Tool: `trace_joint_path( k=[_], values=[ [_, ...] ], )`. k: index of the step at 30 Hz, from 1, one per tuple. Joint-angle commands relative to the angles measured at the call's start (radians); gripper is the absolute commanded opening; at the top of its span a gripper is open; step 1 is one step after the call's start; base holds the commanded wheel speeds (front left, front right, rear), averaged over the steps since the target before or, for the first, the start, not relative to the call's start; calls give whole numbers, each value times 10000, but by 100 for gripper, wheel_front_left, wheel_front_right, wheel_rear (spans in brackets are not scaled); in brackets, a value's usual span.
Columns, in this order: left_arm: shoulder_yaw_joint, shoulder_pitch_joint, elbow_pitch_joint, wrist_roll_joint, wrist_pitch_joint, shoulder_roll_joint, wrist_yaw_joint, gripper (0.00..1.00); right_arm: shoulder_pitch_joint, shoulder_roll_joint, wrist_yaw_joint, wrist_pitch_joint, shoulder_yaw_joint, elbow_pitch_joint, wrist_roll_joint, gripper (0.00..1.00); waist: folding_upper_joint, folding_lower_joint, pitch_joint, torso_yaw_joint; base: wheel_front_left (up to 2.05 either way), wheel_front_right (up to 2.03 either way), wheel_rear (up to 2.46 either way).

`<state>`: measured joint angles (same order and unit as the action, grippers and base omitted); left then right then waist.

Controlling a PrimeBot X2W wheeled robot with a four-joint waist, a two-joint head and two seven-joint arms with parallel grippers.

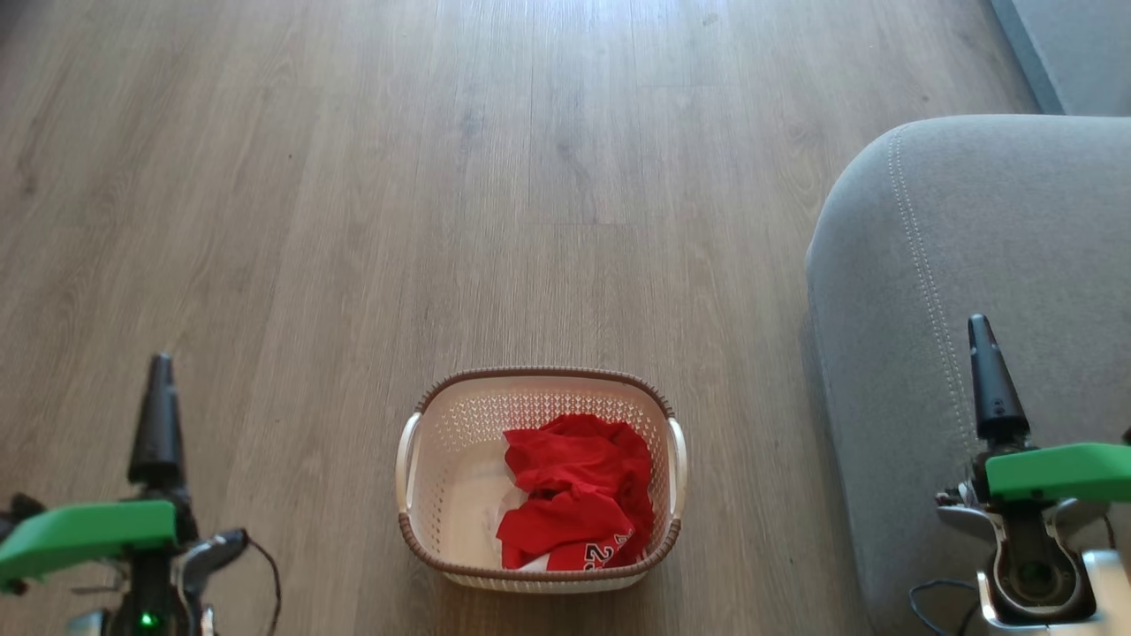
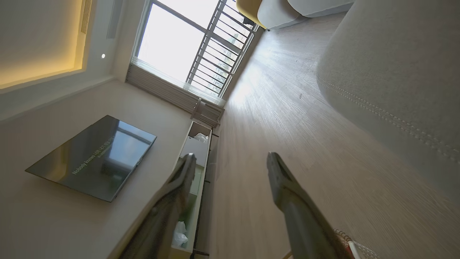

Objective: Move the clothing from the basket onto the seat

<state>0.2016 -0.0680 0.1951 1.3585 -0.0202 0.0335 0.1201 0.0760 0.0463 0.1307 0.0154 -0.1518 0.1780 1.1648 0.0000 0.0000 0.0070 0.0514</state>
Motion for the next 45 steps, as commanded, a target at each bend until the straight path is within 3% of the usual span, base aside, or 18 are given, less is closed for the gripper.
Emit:
trace_joint_path(
  k=[1,13,17,22,30,32,35,36,42,45],
  values=[
    [293,-596,-464,-200,-85,93,37,100,664,43,0,118,121,-514,-341,100,0,0,2,16,0,0,0],
    [938,-963,-1553,-2100,-437,104,10,100,943,43,0,471,980,-1575,-3324,100,0,0,44,169,0,0,0],
    [860,-1050,-2281,-2913,-553,108,-197,100,1037,43,0,589,1261,-1845,-4278,100,0,0,96,207,0,0,0],
    [375,-1019,-3197,-4061,-700,112,-655,100,1095,42,0,736,1487,-2103,-5349,100,0,0,153,248,0,0,0],
    [-1407,-767,-4136,-7267,-934,120,-1474,100,1044,42,0,972,1625,-2268,-6678,100,0,0,210,300,0,0,0],
    [-1964,-719,-4147,-8028,-993,275,-1863,100,1014,42,0,1031,1648,-2231,-6961,100,0,0,213,304,0,0,0],
    [-2927,-625,-3863,-8785,-1081,740,-2787,100,956,42,0,1119,1719,-2109,-7251,100,0,0,207,311,0,0,0],
    [-2927,-625,-3863,-8785,-1081,740,-2787,100,956,42,0,1119,1719,-2109,-7251,100,0,0,207,311,0,0,0],
    [-4898,-795,-3149,-9629,-1256,1811,-4860,100,781,41,0,1296,1485,-1442,-7745,100,0,0,209,313,0,0,0],
    [-5619,-924,-2884,-9690,-1344,2127,-5665,100,725,41,0,1385,1390,-978,-7958,100,0,0,213,320,0,0,0]
  ],
)
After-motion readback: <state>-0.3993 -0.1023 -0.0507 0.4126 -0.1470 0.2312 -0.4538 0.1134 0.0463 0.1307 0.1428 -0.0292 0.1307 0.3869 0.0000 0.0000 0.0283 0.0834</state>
